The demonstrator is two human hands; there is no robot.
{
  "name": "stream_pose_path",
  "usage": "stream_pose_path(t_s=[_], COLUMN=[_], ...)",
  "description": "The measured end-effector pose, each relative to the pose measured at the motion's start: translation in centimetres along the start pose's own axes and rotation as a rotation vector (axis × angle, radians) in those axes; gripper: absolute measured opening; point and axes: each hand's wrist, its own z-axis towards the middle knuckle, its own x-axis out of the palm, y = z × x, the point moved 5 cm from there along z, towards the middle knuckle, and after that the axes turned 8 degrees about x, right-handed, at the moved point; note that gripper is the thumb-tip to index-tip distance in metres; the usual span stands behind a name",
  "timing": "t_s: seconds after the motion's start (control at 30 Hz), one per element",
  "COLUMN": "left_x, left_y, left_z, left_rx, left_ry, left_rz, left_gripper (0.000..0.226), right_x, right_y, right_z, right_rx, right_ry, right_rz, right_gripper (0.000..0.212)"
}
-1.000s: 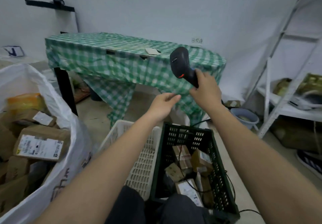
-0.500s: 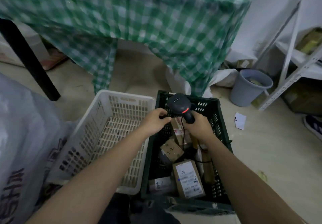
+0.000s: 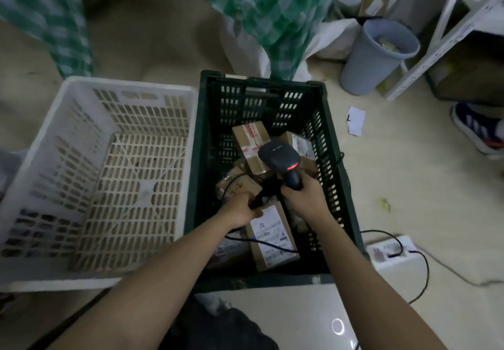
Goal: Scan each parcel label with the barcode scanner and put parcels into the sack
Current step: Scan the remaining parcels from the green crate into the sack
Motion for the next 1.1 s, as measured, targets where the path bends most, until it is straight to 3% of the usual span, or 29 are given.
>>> stream_pose_path(t_s=[0.17,0.37,0.53,0.63,0.8,0.93,1.1], left_x=[1.9,3.3,3.6,3.4,3.3,2.9,3.6], left_y=[2.2,2.1,1.5,0.5,-0.8,-1.2,-2.9], left_z=[0.4,0.9,1.2,1.4,1.4,0.9,0.3], left_rx=[-0.029,0.027,0.040,0.080,0.073,0.084,0.125], left_ry=[-0.100,0.033,0.040,0.045,0.150,0.169,0.173], left_rz=[0.097,0.087,0.271,0.294,0.103,0.110,0.120], left_gripper=[0.049,0.056,0.073,0.069,0.057,0.043,0.041], right_x=[-0.2,0.4,0.4,0.1,-0.2,-0.7,-1.9], right_y=[-2.9,-4.0,-4.8,-5.0,-4.6,-3.9,-3.6], right_z=[0.5,0.8,0.5,0.4,-0.1,-1.0,-2.2], right_rx=[0.068,0.118,0.151,0.157,0.165,0.191,0.186], right_ry=[-0.071,-0.071,-0.062,-0.051,-0.065,-0.049,-0.085], right_rz=[0.136,0.231,0.259,0.275,0.291,0.353,0.359], right_gripper=[0.013,0.015,0.020,0.018,0.019,0.017,0.013])
